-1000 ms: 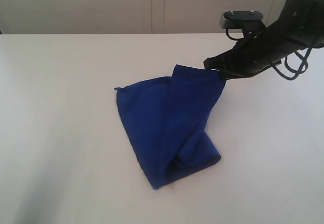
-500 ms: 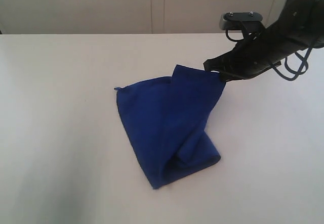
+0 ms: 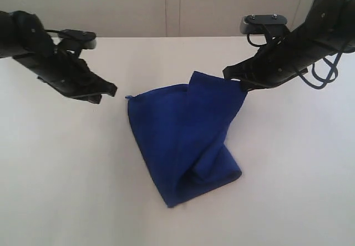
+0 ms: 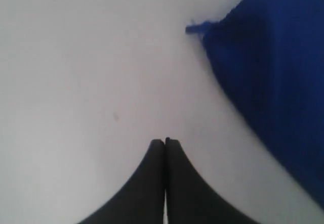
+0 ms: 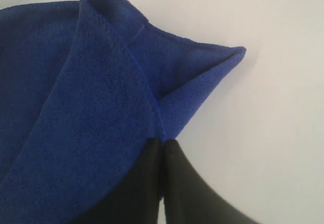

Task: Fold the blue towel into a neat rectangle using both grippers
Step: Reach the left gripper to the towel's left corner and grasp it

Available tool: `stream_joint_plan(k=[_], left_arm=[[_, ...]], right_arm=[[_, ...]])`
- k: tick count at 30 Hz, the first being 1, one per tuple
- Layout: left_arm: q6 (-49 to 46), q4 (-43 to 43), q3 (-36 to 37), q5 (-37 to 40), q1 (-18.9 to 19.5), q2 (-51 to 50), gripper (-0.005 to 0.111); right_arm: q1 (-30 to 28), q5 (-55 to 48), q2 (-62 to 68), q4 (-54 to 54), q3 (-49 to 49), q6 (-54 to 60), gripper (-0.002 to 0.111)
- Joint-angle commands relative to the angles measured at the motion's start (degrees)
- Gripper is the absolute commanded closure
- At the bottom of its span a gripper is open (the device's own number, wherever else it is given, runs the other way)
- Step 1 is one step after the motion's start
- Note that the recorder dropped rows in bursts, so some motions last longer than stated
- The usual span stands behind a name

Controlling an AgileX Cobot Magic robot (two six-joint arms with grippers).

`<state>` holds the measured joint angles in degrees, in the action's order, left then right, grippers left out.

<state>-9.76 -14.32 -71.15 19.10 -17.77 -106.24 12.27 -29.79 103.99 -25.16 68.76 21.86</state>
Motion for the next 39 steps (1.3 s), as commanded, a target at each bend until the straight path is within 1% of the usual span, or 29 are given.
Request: stream_joint_plan(k=[1,2,4,6,8,9,11,12,13,14,16,19,24,27,29,32,33,34,35,37,39], left_arm=[[2.4,-1.2,-9.8,3.0,-2.4,-8.6,0.107],[2.4,-2.4,-13.2,4.0,-2.9,-11.6,0.107],[2.4,-5.5,-17.4,6.0,-3.3,-15.6,0.107],[2.4,-6.3,-19.7,6.7,-3.5,-17.6,0.107],[2.4,-7.8,-19.9,5.8,-3.6,-18.0,0.106],[2.3,-8.2,-19.9,5.1,-3.6,-18.0,0.103],[2.3,-8.4,-19.9,4.4,-3.6,-18.1,0.092],[2.2,-8.4,-19.9,4.4,-3.6,-18.1,0.083],[1.9,-8.4,-19.9,4.4,-3.6,-18.1,0.077],[1.9,-8.4,-19.9,4.0,-3.6,-18.1,0.067],[1.9,-8.4,-19.9,3.7,-3.6,-18.1,0.058],[1.9,-8.4,-19.9,3.4,-3.6,-18.6,0.054],[1.9,-8.8,-19.9,4.4,-3.6,-19.9,0.054],[1.9,-8.8,-19.9,6.1,-3.6,-20.4,0.058],[1.9,-8.8,-19.9,6.9,-3.6,-20.4,0.066],[1.9,-8.8,-19.9,7.6,-3.6,-20.4,0.082],[1.9,-8.8,-19.9,8.0,-3.6,-20.4,0.090],[1.9,-8.8,-19.9,8.0,-3.6,-20.4,0.095],[1.9,-8.8,-19.9,8.3,-3.6,-20.4,0.102],[1.8,-8.8,-19.9,8.5,-3.6,-20.4,0.107],[1.8,-8.8,-20.0,8.9,-3.5,-20.3,0.107]], right_arm=[[-0.4,-0.3,-0.4,0.3,-0.2,0.2,0.108],[-0.4,-0.3,-0.4,0.3,-0.2,0.2,0.108],[-0.4,0.1,-0.4,0.3,-0.2,0.2,0.108],[-0.4,0.5,-0.4,0.3,-0.2,0.2,0.108],[-0.4,0.7,-0.4,0.3,-0.2,0.2,0.108],[-0.4,0.8,-0.4,0.3,-0.2,0.2,0.108],[-0.4,1.2,-0.4,0.3,-0.2,0.2,0.108],[-0.4,1.3,-0.4,0.3,-0.2,0.2,0.108],[-0.4,1.3,-0.4,0.3,-0.2,0.2,0.108],[-0.4,1.4,-0.4,0.3,-0.2,0.2,0.108],[-0.4,1.4,-0.4,0.3,-0.2,0.2,0.108],[-0.4,1.4,-0.4,0.3,-0.2,0.2,0.108],[-0.4,1.4,-0.4,0.3,-0.2,0.2,0.108],[-0.4,1.4,-0.4,0.3,-0.2,0.2,0.108],[-0.4,1.6,-0.4,0.3,-0.2,0.2,0.108],[-0.4,1.7,-0.4,0.3,-0.2,0.2,0.108],[-0.4,1.7,-0.4,0.3,-0.2,0.2,0.108],[-0.4,1.7,-0.4,0.3,-0.2,0.2,0.108],[-0.4,1.7,-0.4,0.3,-0.2,0.2,0.108],[-0.4,1.7,-0.4,0.3,-0.2,0.2,0.108],[-0.4,1.7,-0.4,0.3,-0.2,0.2,0.108]])
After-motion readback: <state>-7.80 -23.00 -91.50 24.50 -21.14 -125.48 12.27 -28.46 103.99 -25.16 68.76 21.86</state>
